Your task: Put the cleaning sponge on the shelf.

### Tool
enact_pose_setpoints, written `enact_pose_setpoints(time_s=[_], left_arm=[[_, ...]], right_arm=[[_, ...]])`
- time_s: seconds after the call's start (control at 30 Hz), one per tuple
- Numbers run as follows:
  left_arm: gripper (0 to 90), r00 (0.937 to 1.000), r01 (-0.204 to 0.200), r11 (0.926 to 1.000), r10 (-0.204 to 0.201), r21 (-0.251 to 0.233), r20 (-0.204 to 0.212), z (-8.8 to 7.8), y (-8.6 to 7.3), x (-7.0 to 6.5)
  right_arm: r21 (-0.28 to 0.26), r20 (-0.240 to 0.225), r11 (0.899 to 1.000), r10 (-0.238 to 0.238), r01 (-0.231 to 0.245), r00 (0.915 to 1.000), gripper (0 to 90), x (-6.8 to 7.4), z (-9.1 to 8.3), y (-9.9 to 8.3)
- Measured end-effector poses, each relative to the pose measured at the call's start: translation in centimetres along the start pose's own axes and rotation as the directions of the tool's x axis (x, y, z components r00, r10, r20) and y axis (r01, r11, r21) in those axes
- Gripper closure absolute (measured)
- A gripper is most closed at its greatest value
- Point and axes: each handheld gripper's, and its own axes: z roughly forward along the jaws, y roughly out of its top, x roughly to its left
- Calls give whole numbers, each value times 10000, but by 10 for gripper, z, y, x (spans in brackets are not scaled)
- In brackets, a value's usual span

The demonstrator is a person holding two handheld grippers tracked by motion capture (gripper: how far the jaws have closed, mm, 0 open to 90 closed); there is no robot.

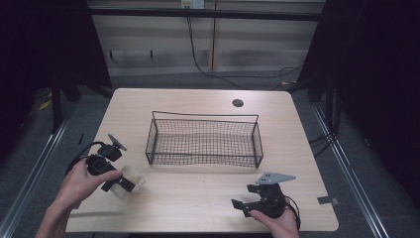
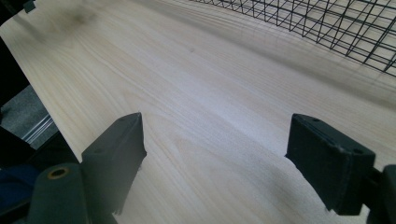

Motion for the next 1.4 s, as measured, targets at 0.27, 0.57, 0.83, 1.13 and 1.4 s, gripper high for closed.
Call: enact_pose_setpoints(time_s=[0.27,0.57,0.83,1.13,1.4], left_arm=[[262,9998,-208,9996,209,-185,51,-9,7,-9],[262,9990,-413,9983,420,-402,178,-20,15,-17],[262,9978,-645,9968,652,-483,131,-30,28,-31],[262,9956,-896,9949,907,-465,229,-39,43,-40],[262,9941,-1040,9931,1055,-541,249,-48,53,-49]], right_arm=[[1,-13,10000,9,-9,10000,179,0,0,0],[-3,38,10000,20,-20,10000,175,-1,0,0],[8,25,10000,10,-10,10000,176,-1,0,0],[41,-5,10000,34,-34,10000,175,0,0,0],[60,-17,10000,47,-47,10000,175,-1,0,0]])
